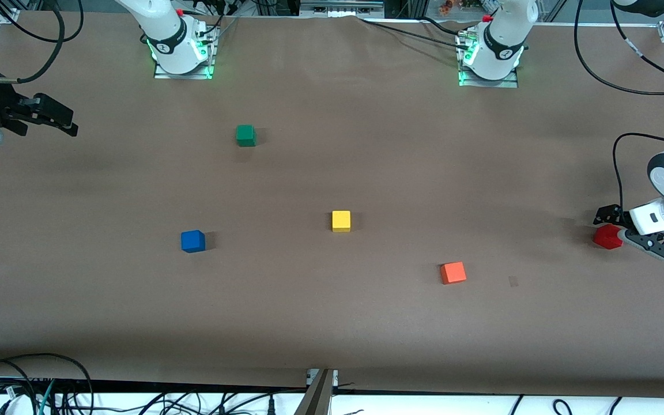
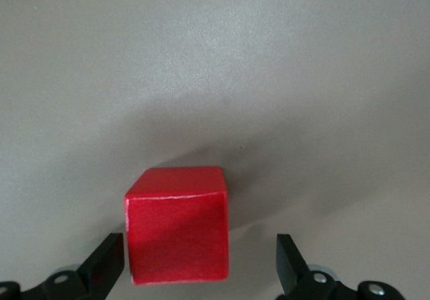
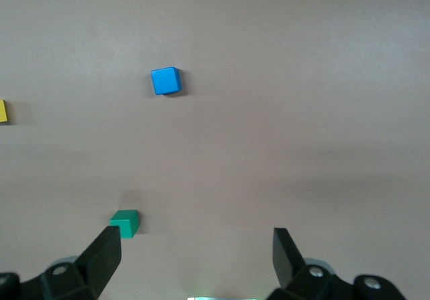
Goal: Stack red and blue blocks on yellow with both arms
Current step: 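Lower the left gripper and grasp the red cube, then carry the red cube with the left gripper over the yellow cube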
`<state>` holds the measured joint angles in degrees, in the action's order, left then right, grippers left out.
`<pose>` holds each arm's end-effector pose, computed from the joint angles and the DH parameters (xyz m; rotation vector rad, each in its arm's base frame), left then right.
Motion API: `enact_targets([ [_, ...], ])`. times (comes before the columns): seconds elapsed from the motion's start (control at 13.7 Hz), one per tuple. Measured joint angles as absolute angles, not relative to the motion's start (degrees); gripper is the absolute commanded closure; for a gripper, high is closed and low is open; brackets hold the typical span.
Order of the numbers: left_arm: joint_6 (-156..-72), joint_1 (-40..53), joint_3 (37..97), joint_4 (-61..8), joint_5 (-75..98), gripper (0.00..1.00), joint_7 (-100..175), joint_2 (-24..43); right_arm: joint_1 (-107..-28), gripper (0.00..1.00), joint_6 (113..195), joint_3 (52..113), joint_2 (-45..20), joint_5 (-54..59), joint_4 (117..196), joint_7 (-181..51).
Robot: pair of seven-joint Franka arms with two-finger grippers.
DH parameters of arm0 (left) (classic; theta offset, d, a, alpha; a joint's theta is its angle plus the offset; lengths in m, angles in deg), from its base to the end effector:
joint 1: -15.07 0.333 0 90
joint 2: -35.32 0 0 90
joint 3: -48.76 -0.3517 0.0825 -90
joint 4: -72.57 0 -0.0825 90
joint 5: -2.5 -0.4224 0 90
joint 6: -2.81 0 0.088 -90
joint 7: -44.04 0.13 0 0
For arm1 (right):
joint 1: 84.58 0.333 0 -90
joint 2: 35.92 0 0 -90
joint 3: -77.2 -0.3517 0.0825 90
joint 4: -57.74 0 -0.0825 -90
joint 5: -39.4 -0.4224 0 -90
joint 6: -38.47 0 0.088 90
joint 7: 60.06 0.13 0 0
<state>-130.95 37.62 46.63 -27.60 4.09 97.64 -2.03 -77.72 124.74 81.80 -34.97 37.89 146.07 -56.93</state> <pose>0.6412 0.2917 0.1715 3.0088 -0.7551 -0.0816 0.5901 0.0273 0.6367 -3.1179 0.0221 0.0836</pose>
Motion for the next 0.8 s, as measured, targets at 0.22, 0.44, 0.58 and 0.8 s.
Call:
enact_targets([
  [0.22,-131.0,37.3,46.7,-27.6,4.1,0.96,94.9,-2.0,-77.7,0.0,124.7,81.8,-35.0,37.9,146.1,-56.9],
  [0.44,-131.1,37.2,46.7,-27.5,4.1,1.0,93.9,-1.9,-77.7,0.0,124.7,81.8,-35.0,37.9,146.1,-56.9],
  [0.58,-130.5,36.9,47.0,-26.9,4.1,1.0,92.5,-1.2,-77.7,0.0,124.7,81.8,-35.0,37.9,146.1,-56.9],
  [0.8,-122.7,33.9,47.5,-23.0,4.1,1.0,86.5,1.1,-77.7,0.0,124.7,81.8,-35.0,37.9,146.1,-56.9],
])
